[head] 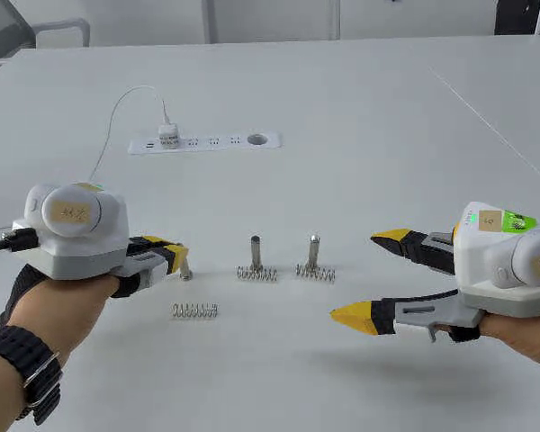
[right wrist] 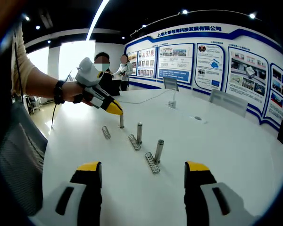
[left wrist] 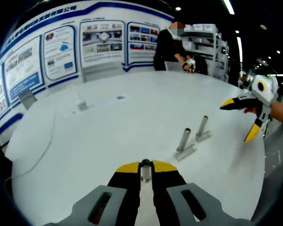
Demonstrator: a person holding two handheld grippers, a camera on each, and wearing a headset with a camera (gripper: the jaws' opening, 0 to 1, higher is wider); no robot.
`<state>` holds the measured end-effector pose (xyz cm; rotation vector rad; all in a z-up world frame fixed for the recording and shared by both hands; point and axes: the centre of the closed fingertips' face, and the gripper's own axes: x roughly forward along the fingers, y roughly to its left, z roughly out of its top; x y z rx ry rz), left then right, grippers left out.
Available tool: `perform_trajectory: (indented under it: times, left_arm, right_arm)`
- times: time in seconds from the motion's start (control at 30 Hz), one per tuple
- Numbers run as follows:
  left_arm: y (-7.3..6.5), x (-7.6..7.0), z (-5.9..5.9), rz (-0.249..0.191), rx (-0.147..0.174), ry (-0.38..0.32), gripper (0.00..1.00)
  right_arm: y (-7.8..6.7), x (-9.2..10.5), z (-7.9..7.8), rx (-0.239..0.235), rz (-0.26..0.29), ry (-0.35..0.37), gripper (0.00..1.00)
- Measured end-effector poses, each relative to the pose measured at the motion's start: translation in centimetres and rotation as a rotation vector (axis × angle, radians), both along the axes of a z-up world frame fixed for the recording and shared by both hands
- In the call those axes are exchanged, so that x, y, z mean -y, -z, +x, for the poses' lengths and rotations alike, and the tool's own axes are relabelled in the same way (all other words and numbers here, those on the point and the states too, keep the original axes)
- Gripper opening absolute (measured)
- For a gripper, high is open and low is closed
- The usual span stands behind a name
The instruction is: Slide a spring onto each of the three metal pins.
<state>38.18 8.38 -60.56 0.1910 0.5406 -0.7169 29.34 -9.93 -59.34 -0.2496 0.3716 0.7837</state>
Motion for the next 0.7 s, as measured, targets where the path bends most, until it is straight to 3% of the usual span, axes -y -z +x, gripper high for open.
perform_trajectory:
  times: [0.2, 0.7]
  left_arm:
    - [0.00, 0.04, 0.05, 0.025, 0.029, 0.020, 0.08]
    - [-0.07, -0.05, 0.14, 0.021, 0.028, 0.021, 0.12]
  right_arm:
    - [0.11, -0.01, 0.03, -0.002, -0.003, -0.002, 0.73]
    - [0.13, -0.04, 0.04, -0.001, -0.004, -0.001, 0.73]
